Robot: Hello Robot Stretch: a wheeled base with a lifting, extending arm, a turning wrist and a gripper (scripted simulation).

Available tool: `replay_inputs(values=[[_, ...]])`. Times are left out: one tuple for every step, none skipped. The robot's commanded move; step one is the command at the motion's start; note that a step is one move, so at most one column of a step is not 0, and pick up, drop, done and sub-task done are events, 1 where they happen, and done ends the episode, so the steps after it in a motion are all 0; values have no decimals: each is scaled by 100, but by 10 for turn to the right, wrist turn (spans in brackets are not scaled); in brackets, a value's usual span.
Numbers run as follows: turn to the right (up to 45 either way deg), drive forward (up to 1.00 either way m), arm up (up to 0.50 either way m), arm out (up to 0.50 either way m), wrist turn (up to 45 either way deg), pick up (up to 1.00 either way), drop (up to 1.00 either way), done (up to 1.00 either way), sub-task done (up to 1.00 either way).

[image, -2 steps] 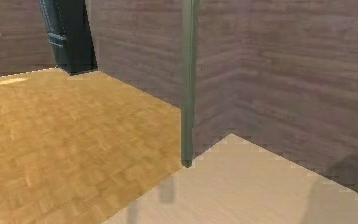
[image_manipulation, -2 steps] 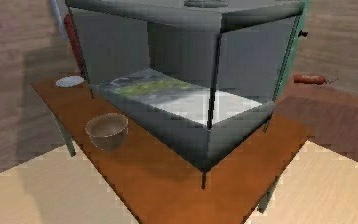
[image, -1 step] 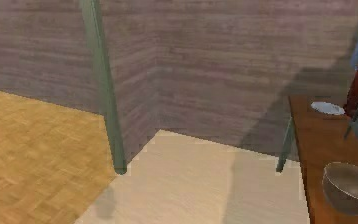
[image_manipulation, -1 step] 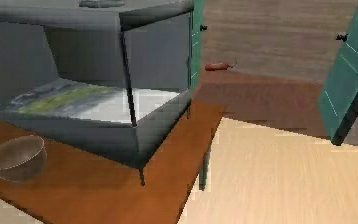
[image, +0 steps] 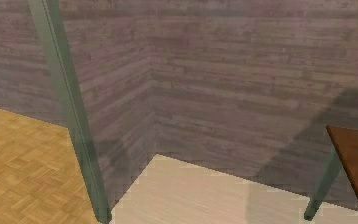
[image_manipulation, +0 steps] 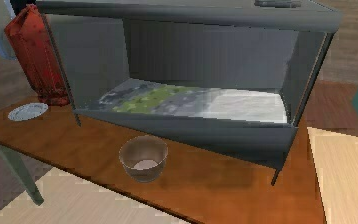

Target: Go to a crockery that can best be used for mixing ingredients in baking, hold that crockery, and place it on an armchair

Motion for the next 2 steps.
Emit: replay_inputs(values=[[0,0,50,0,0,0,0,0,0],[0,0,38,0,0,0,0,0,0]])
